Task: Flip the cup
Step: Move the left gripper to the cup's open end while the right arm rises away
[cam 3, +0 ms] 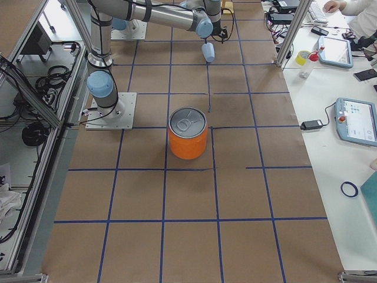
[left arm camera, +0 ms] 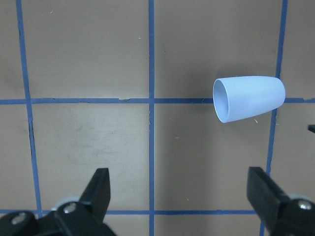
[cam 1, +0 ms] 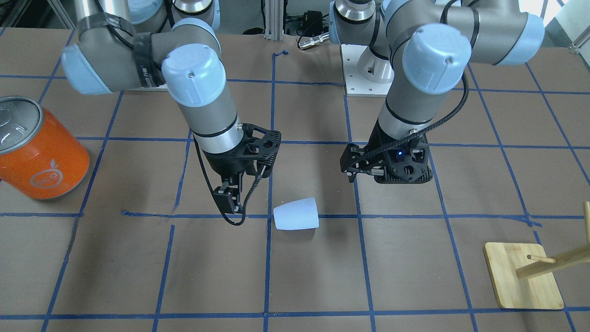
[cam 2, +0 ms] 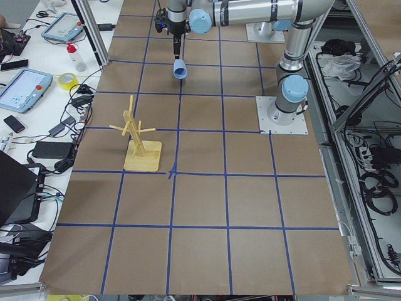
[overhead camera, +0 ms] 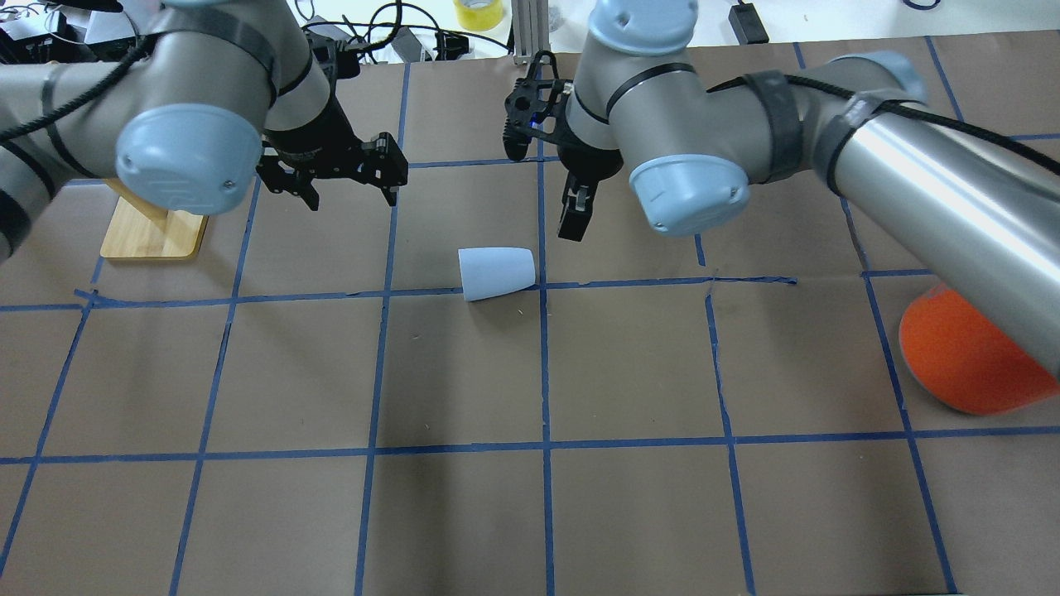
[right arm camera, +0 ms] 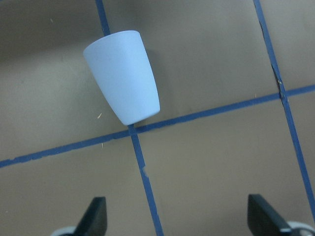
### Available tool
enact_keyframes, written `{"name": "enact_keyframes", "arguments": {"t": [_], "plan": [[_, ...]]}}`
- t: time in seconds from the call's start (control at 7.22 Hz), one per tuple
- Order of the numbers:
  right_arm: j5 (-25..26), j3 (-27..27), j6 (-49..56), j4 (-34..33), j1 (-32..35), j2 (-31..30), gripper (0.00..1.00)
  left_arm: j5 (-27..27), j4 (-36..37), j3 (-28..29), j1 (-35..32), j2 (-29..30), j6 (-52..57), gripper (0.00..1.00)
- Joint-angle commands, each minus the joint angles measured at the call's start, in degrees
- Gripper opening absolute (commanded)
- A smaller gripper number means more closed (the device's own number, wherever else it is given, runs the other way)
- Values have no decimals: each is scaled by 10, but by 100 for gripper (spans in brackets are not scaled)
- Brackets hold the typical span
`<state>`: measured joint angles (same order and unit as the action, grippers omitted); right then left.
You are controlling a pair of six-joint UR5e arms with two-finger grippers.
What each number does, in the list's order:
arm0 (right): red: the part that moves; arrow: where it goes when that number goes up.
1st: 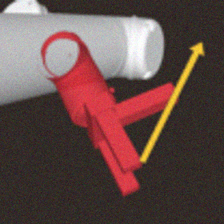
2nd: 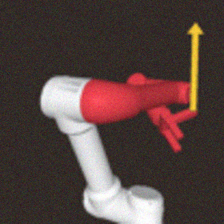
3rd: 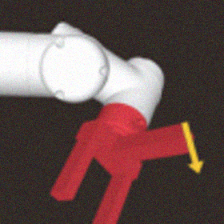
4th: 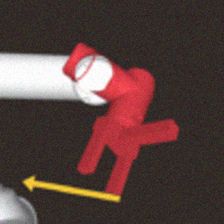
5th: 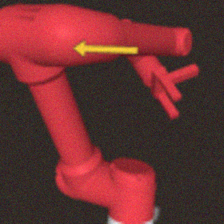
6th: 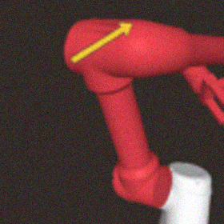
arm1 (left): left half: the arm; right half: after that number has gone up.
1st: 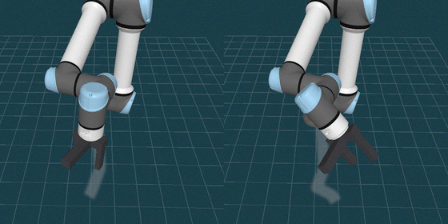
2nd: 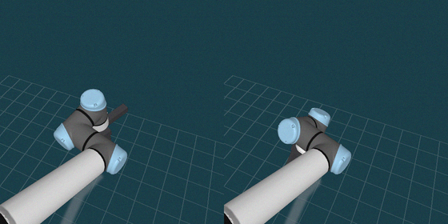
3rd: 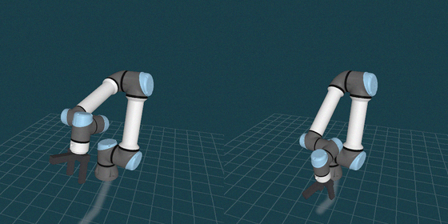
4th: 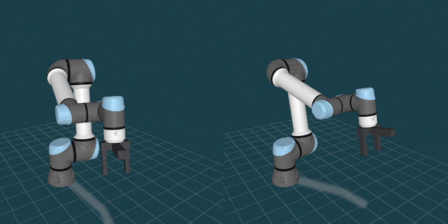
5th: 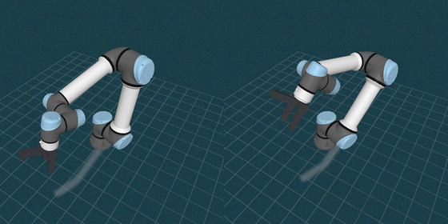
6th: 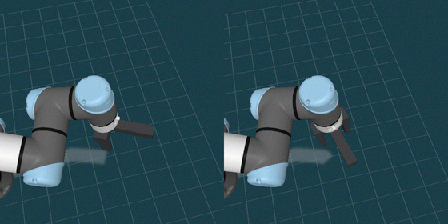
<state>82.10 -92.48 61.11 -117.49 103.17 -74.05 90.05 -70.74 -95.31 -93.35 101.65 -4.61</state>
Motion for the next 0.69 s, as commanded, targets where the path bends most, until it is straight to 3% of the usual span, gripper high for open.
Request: {"name": "enact_keyframes", "arguments": {"t": [0.0, 0.42, 0.55], "plan": [[-3, 0, -71, 78, -47, -57, 100, -51, 42, -27, 0, 51, 2, 100], [3, 5, -198, 187, -88, -145, 100, -186, 48, -27, 0, 93, 3, 100], [3, 18, -257, 196, -101, -159, 100, -270, 56, -28, 19, 102, 5, 100]]}}
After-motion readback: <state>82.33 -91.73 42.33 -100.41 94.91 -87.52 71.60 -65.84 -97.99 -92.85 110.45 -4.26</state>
